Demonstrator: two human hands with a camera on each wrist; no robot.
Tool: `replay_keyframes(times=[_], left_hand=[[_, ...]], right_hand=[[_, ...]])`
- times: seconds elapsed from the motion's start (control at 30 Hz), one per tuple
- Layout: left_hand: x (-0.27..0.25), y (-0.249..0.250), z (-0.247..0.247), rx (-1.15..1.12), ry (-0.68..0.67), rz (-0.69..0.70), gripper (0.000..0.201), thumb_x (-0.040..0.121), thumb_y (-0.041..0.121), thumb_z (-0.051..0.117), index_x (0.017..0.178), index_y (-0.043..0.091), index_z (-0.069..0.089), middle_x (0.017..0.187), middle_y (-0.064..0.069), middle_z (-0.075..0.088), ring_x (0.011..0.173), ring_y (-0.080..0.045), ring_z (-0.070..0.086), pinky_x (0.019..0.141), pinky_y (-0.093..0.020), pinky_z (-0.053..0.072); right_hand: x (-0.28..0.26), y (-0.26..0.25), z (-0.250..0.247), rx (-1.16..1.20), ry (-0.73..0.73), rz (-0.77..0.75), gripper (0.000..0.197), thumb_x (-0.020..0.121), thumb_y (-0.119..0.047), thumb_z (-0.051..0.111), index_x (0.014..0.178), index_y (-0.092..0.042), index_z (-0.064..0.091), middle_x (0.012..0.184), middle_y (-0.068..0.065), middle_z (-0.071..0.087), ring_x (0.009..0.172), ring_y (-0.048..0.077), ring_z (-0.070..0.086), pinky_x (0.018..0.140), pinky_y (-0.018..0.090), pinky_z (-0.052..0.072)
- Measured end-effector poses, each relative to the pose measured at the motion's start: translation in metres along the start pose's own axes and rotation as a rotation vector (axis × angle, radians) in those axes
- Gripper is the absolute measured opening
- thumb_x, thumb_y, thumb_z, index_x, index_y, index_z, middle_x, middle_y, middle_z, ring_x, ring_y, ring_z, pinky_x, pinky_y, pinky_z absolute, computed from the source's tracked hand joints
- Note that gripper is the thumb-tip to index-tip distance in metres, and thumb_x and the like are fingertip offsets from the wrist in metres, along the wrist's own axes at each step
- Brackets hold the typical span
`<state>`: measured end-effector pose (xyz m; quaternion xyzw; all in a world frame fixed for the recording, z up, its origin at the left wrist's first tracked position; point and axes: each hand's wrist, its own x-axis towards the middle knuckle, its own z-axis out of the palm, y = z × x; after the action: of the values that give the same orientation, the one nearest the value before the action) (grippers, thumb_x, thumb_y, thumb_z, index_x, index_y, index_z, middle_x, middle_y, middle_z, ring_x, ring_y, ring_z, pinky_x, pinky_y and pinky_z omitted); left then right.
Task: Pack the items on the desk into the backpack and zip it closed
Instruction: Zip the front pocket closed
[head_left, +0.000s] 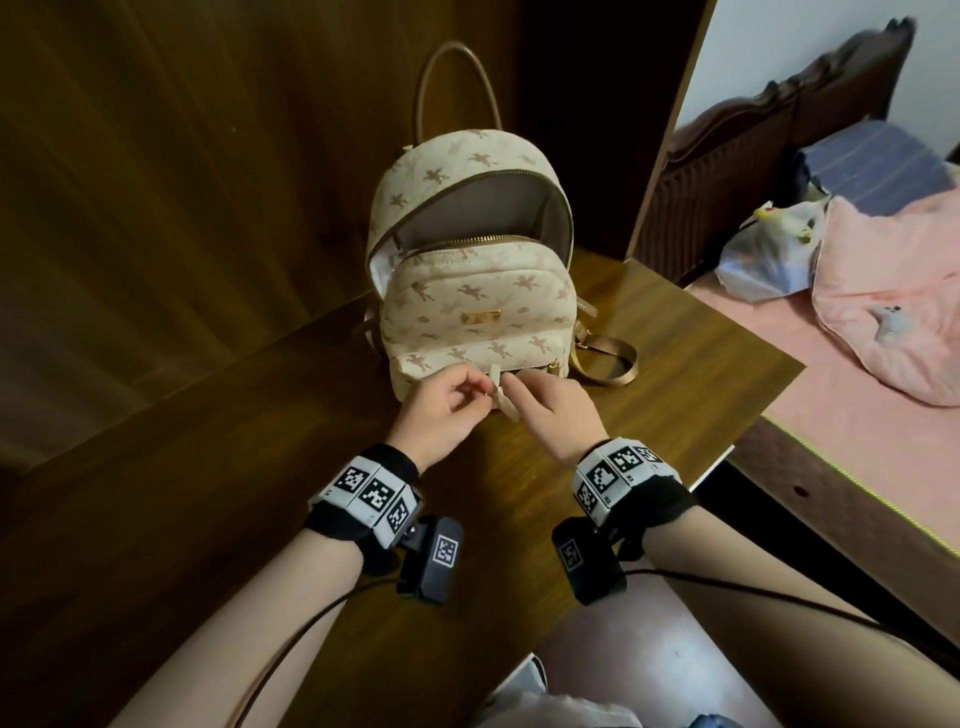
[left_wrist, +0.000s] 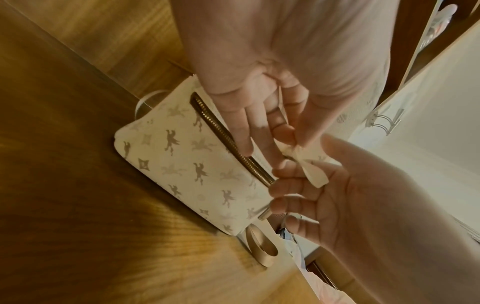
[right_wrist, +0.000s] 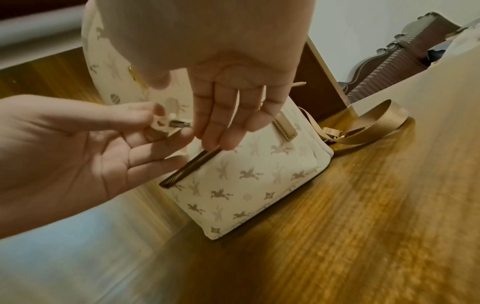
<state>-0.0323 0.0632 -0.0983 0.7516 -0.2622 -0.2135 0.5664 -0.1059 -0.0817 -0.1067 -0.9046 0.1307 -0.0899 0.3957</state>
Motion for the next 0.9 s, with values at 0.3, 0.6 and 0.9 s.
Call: replay_keyframes(times=[0.3,0.6,0.9], left_hand=[[0.006,-0.001,0.004,0.064,-0.065,0.062,0.020,0.085,-0.003,0.063,0.093,0.015,0.060,0.090,-0.003,0.064,0.084,-0.002,0.063,0.083,-0.018,0.050],[-0.002,0.001,-0.023,0.070,-0.069,0.027,0.026,0.086,-0.008,0.057,0.090,0.017,0.062,0.094,-0.004,0.069,0.089,-0.006,0.067,0.083,-0.018,0.051],[-0.003,-0.023,-0.084,0.385,0.453,0.056,0.013,0.084,0.011,0.067,0.091,0.020,0.062,0.087,0.008,0.064,0.083,-0.009,0.063,0.072,-0.023,0.053]], right_hand=[[0.003,0.008,-0.007,0.136,0.008,-0.005,0.001,0.083,-0.016,0.064,0.082,-0.017,0.064,0.076,-0.006,0.066,0.071,0.012,0.063,0.070,0.028,0.052],[0.014,-0.003,0.003,0.247,-0.088,-0.001,0.011,0.086,-0.010,0.064,0.095,-0.016,0.065,0.088,-0.007,0.065,0.079,0.003,0.062,0.077,0.021,0.051],[0.025,-0.001,0.013,0.111,0.187,-0.153,0.015,0.083,-0.001,0.060,0.088,-0.012,0.068,0.088,0.003,0.063,0.077,0.015,0.057,0.071,0.024,0.050]])
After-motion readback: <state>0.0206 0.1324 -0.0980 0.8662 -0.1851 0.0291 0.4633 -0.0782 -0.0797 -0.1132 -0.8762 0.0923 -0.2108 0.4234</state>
